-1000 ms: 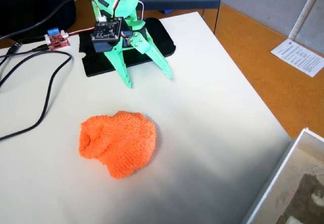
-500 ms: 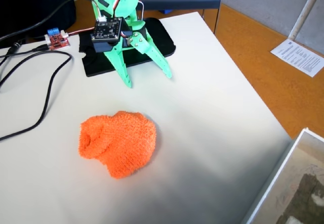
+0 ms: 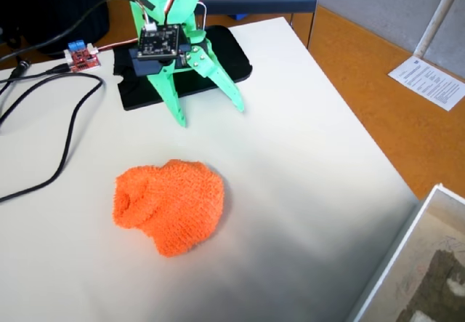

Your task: Remove orange objects from table

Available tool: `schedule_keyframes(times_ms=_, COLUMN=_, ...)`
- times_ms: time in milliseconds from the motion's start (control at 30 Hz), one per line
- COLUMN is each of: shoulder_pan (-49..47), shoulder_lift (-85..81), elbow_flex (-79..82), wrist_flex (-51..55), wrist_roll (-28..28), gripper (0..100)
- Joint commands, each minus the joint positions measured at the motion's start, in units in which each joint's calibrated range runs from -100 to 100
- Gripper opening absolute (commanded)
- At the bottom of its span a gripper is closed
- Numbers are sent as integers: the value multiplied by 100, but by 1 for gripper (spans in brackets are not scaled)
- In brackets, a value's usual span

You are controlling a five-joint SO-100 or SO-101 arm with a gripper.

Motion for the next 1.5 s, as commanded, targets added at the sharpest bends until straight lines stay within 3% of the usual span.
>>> schedule_keyframes(times_ms=0, shoulder_pan=478, shoulder_lift=101, elbow_flex=-776, wrist_flex=-567, wrist_roll=747, gripper=40)
schedule_keyframes(times_ms=267, shoulder_pan=692, shoulder_lift=3416, elbow_flex=-4304, wrist_flex=-2667, wrist_roll=327, gripper=40)
schedule_keyframes(times_ms=467, shoulder_pan=958, shoulder_lift=6320, elbow_flex=-6988, wrist_flex=-1321, wrist_roll=254, gripper=42)
schedule_keyframes(times_ms=633, shoulder_pan=1239, shoulder_lift=7562, elbow_flex=-6503, wrist_flex=-1370, wrist_roll=239, gripper=54)
schedule_keyframes(times_ms=900, shoulder_pan=1365, shoulder_lift=8427, elbow_flex=-6222, wrist_flex=-1475, wrist_roll=283, gripper=57)
schedule_keyframes(times_ms=1100, shoulder_pan=1424, shoulder_lift=8939, elbow_flex=-6319, wrist_flex=-1751, wrist_roll=464, gripper=57)
schedule_keyframes(times_ms=1467, shoulder_pan=1727, shoulder_lift=9383, elbow_flex=-6125, wrist_flex=-2732, wrist_roll=733, gripper=47)
